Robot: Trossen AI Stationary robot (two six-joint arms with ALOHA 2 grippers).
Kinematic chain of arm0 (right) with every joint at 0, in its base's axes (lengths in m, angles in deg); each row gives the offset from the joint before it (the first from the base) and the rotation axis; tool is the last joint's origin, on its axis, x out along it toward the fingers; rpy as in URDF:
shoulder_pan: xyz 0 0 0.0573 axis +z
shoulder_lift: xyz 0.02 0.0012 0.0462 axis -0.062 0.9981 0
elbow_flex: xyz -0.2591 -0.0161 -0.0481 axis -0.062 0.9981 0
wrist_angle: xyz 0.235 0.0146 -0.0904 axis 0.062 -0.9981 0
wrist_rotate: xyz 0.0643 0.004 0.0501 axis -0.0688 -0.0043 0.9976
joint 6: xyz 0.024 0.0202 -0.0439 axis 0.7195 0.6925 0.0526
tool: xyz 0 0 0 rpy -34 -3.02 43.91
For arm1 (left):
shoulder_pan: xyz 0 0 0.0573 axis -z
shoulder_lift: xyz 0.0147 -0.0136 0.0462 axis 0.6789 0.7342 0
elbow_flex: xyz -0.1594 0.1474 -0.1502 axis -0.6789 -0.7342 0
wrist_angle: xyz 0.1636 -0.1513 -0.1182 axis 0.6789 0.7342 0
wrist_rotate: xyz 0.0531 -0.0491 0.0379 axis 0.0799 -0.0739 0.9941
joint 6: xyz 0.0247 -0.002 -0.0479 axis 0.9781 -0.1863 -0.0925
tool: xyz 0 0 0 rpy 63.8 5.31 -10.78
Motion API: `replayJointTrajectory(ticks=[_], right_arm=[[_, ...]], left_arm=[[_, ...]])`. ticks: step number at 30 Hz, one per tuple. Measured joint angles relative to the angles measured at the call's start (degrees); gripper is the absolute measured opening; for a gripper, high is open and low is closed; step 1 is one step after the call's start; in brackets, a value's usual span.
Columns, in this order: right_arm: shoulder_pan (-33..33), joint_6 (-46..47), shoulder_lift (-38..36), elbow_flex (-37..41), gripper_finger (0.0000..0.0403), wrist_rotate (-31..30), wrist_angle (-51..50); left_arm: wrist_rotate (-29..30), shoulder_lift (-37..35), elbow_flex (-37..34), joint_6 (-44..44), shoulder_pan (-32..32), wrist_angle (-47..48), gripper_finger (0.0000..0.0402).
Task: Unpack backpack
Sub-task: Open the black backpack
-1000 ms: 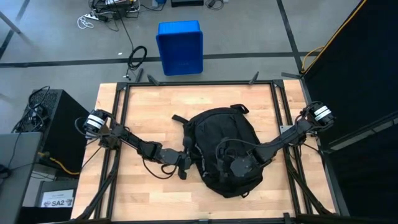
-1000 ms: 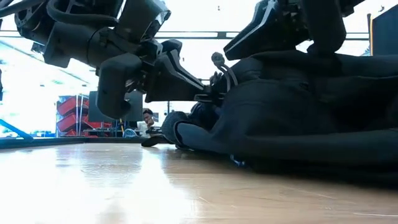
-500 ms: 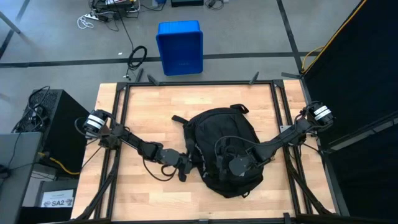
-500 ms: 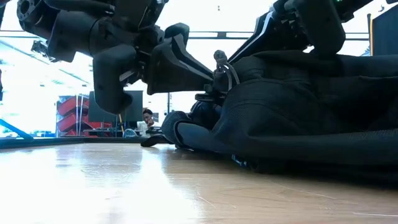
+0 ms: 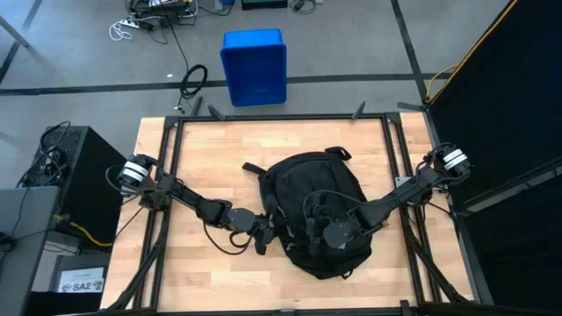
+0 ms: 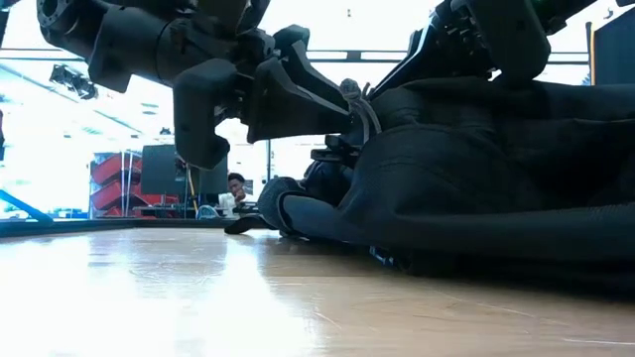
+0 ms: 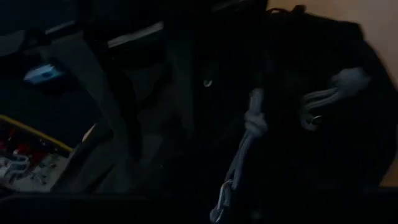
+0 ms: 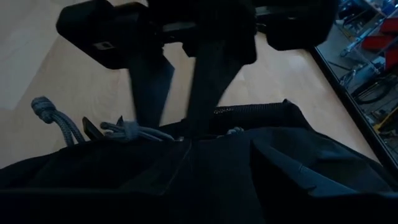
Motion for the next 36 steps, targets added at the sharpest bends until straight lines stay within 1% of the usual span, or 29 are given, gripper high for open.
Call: replayJointTrajectory(ticks=[3,8,10,15,20,25,27,32,36], right_arm=[[0.0,0.0,0.0,0.0,0.0132,0.0,0.0],[0.0,-0.2,0.0,0.0,0.0131,0.0,0.1],[0.1,-0.3,0.0,0.0,0.0132,0.0,0.1],[1.3,-2.7,0.0,0.0,0.0135,-0.2,-0.3],[1.3,-1.0,0.0,0.0,0.0134,0.2,2.3],[-1.1,2.0,0.0,0.0,0.0145,6.6,4.7],[-2.2,2.6,0.2,0.0,0.0150,8.0,4.7],[-3.8,3.2,2.0,0.0,0.0154,8.8,4.6],[-4.3,2.1,3.3,0.0,0.0144,9.1,4.9]], left_arm=[[2.0,0.0,0.0,-2.0,-0.6,0.0,0.0085],[2.3,0.0,0.0,-3.5,-1.4,0.0,0.0021],[2.5,0.0,0.0,-3.5,-1.5,0.0,0.0006],[3.4,0.0,0.0,-3.6,-1.5,0.0,0.0001],[3.4,0.0,0.0,-3.6,-1.5,0.0,0.0000],[3.4,0.0,0.0,-3.6,-1.5,-0.8,0.0000],[3.4,0.0,0.0,-3.7,-1.5,-1.3,0.0000],[3.4,0.0,0.0,-4.9,-1.5,-1.0,0.0000],[3.4,0.0,0.0,-5.3,-1.5,-0.7,0.0000]])
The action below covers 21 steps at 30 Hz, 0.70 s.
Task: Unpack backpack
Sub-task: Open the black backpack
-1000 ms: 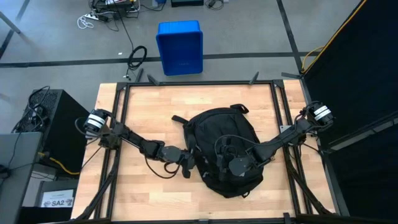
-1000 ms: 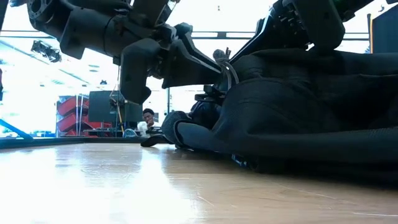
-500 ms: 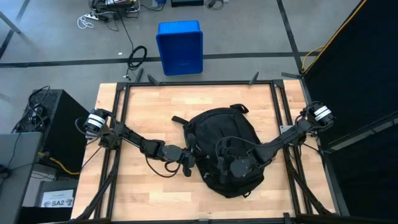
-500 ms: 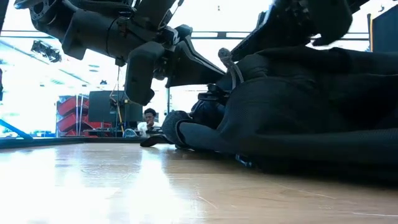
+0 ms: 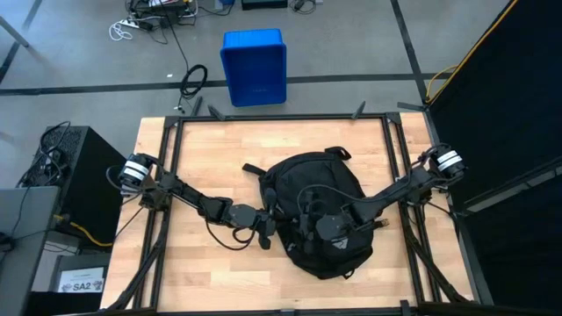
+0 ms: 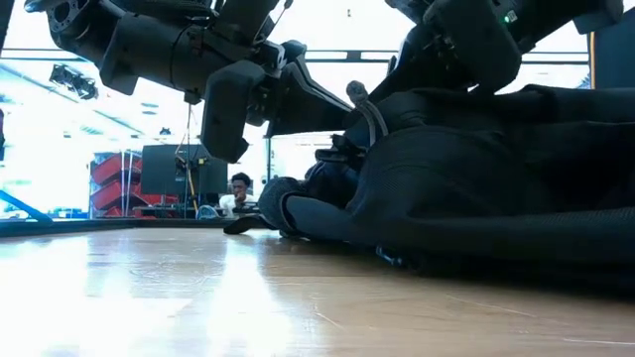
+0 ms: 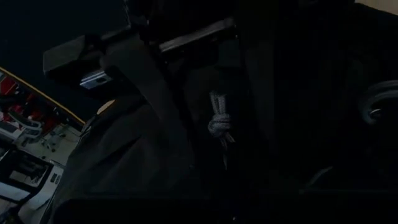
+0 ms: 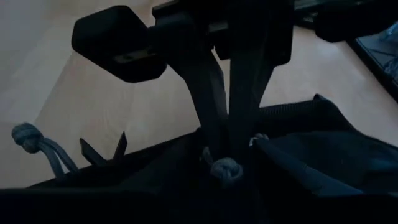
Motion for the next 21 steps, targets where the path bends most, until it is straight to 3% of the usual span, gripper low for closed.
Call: replayJointTrajectory(ticks=[15,21], right_arm=[[0.0,-1.9,0.2,0.0,0.0027,-0.2,0.3],[0.1,-1.6,0.2,0.0,0.0038,-0.2,-0.4]], left_arm=[[0.0,0.0,0.0,-1.3,0.0,1.5,0.0002],[0.0,0.0,-0.1,-1.3,0.0,1.7,0.0001]])
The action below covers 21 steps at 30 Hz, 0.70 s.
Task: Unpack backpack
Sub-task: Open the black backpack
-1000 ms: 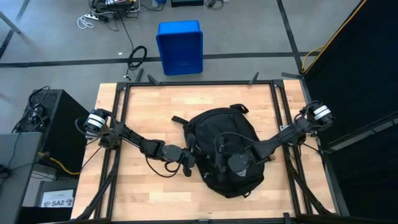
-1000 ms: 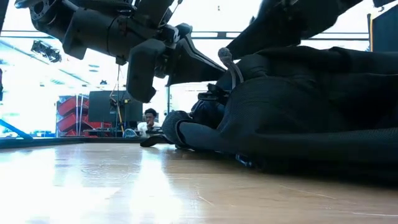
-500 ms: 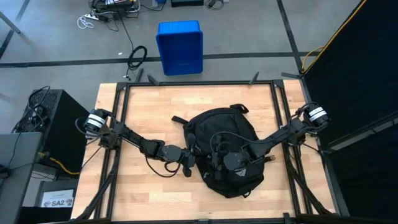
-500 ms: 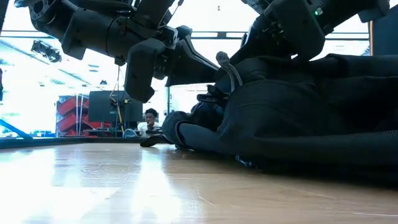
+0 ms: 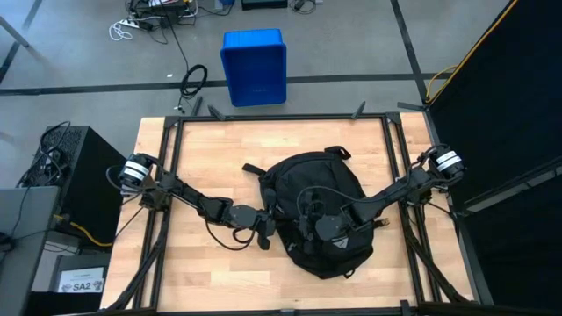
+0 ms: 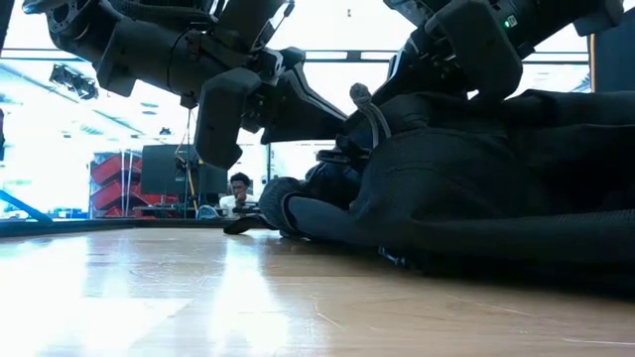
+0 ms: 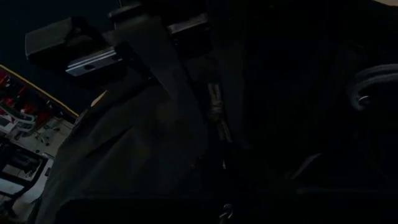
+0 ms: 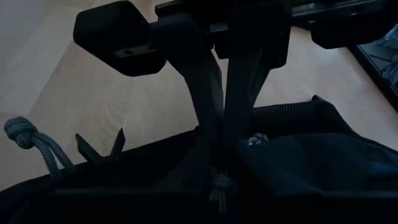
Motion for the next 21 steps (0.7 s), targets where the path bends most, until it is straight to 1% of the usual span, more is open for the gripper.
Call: replayJointTrajectory(ticks=[8,11,16,18,21], right_arm=[[1.3,-0.1,0.0,0.0,0.0142,0.2,-0.2],[1.3,0.0,0.0,0.0,0.0168,0.4,-0.6],[1.3,1.1,0.0,0.0,0.0181,0.5,-2.0],[1.3,1.1,0.0,0.0,0.0176,0.6,-2.2],[1.3,1.0,0.0,0.0,0.0156,0.6,-2.2]], left_arm=[[0.0,0.0,0.0,0.0,0.0,0.4,0.0000],[0.0,0.0,0.0,0.0,0.0,0.4,0.0000],[0.0,0.0,0.0,0.0,0.0,0.6,0.0000],[0.0,0.0,0.0,0.0,0.0,0.6,0.0000],[0.0,0.0,0.0,0.0,0.0,0.6,0.0000]])
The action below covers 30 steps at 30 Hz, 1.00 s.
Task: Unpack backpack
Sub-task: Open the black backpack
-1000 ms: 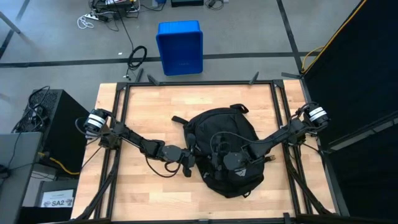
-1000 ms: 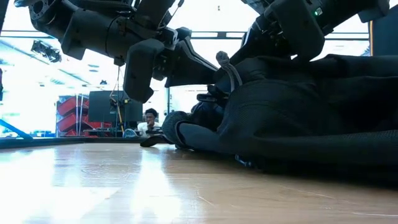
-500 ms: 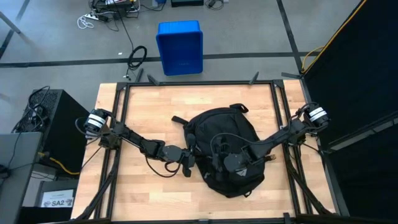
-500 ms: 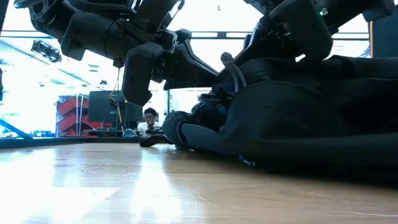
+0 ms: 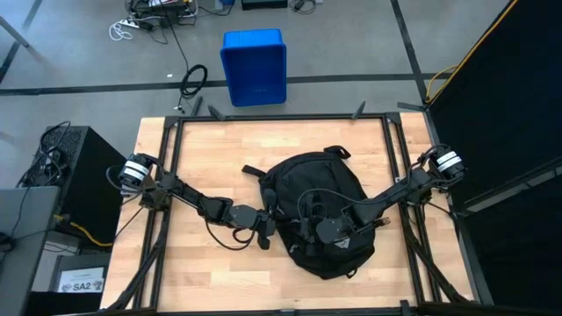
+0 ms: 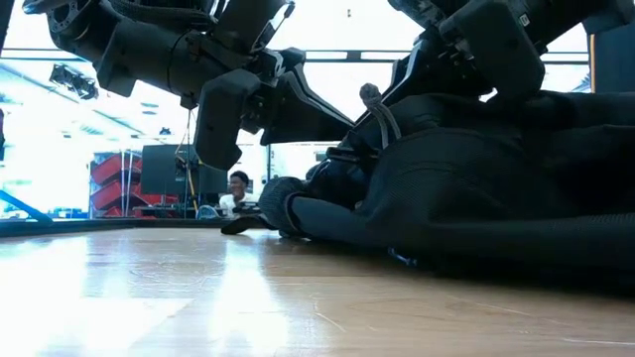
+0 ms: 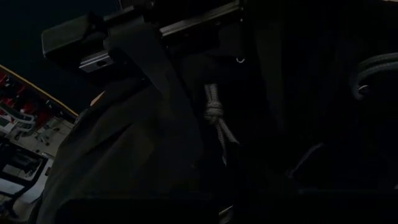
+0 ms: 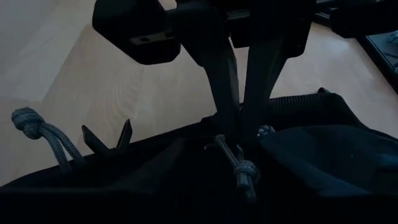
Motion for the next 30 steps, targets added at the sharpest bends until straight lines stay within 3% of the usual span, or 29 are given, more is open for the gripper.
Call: replayJointTrajectory(ticks=[9,19,23,30], right_arm=[[-0.1,-0.1,0.0,0.0,0.0075,-0.1,0.2],[-0.1,-3.4,0.0,0.0,0.0013,-0.2,1.3],[0.0,-5.3,0.0,0.0,0.0006,-1.2,2.0],[0.4,-6.2,0.0,0.0,0.0002,-2.4,2.8]], left_arm=[[-0.2,0.0,0.0,0.0,0.0,0.2,0.0000],[-0.2,0.0,0.0,-0.2,0.0,0.9,0.0000],[0.4,-0.6,0.1,-0.2,0.5,1.4,0.0000],[7.6,-7.3,0.1,-0.2,3.1,9.0,0.0019]])
